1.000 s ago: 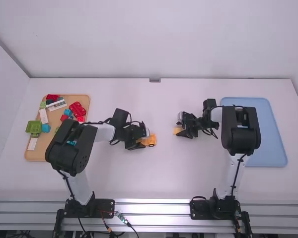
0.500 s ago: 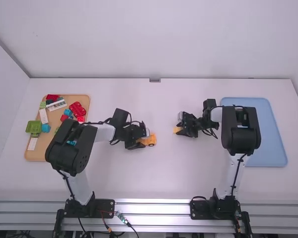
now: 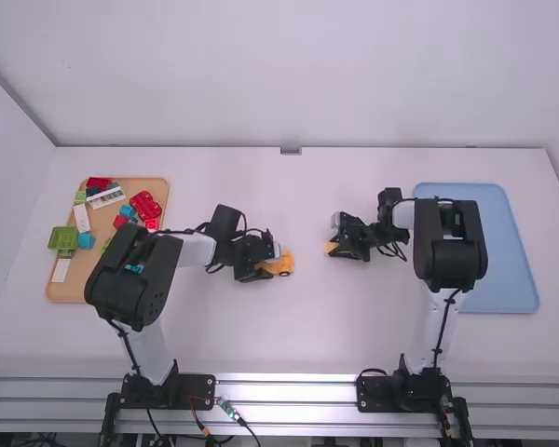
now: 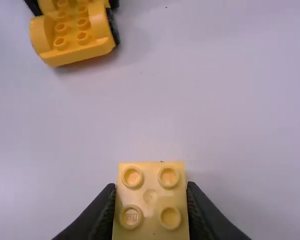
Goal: Assemble lego blocks to make yellow taxi
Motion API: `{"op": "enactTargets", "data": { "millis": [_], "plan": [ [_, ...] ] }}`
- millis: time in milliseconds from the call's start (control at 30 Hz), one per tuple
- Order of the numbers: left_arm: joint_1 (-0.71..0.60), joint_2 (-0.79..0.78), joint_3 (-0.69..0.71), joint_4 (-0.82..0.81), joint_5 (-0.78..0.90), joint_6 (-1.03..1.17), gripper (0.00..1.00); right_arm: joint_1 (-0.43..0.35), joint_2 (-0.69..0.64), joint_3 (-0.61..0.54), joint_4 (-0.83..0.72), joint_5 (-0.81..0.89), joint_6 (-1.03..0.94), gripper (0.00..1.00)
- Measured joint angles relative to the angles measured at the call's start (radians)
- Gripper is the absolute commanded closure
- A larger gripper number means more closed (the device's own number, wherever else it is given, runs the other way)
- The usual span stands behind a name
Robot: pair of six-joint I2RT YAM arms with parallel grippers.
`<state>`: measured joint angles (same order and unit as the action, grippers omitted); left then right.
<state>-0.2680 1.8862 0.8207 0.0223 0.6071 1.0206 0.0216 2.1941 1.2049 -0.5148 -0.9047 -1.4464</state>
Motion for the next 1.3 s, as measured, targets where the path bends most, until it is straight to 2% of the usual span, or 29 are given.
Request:
{"op": "enactTargets", "data": {
  "millis": [233, 567, 667, 800, 933, 1167, 1300],
  "plan": [
    [-0.006, -0.013, -0.050, 0.097, 0.008, -0.001, 0.98, 0.000, 0.000, 0.044, -0.037, 0.011, -0.019, 0.79],
    [-0.010, -0.018, -0.055, 0.098, 0.000, -0.003, 0.98, 0.008, 0.000, 0.046, -0.055, -0.002, -0.023, 0.82],
    [-0.010, -0.018, -0.042, 0.057, 0.000, -0.003, 0.98, 0.025, 0.000, 0.059, -0.086, -0.001, -0.024, 0.86],
    [-0.013, -0.018, -0.002, -0.049, -0.021, 0.006, 0.98, 0.093, 0.000, 0.105, -0.087, -0.002, -0.021, 0.90],
    [-0.014, -0.018, 0.005, -0.059, -0.029, 0.011, 0.98, 0.142, 0.000, 0.113, -0.086, -0.008, -0.020, 0.94],
    [-0.014, -0.018, 0.005, -0.059, -0.030, 0.012, 0.98, 0.161, 0.000, 0.113, -0.091, -0.024, -0.006, 1.00],
    [-0.014, -0.018, 0.005, -0.059, -0.030, 0.012, 0.98, 0.161, 0.000, 0.112, -0.089, -0.034, 0.010, 1.00]
  ]
}}
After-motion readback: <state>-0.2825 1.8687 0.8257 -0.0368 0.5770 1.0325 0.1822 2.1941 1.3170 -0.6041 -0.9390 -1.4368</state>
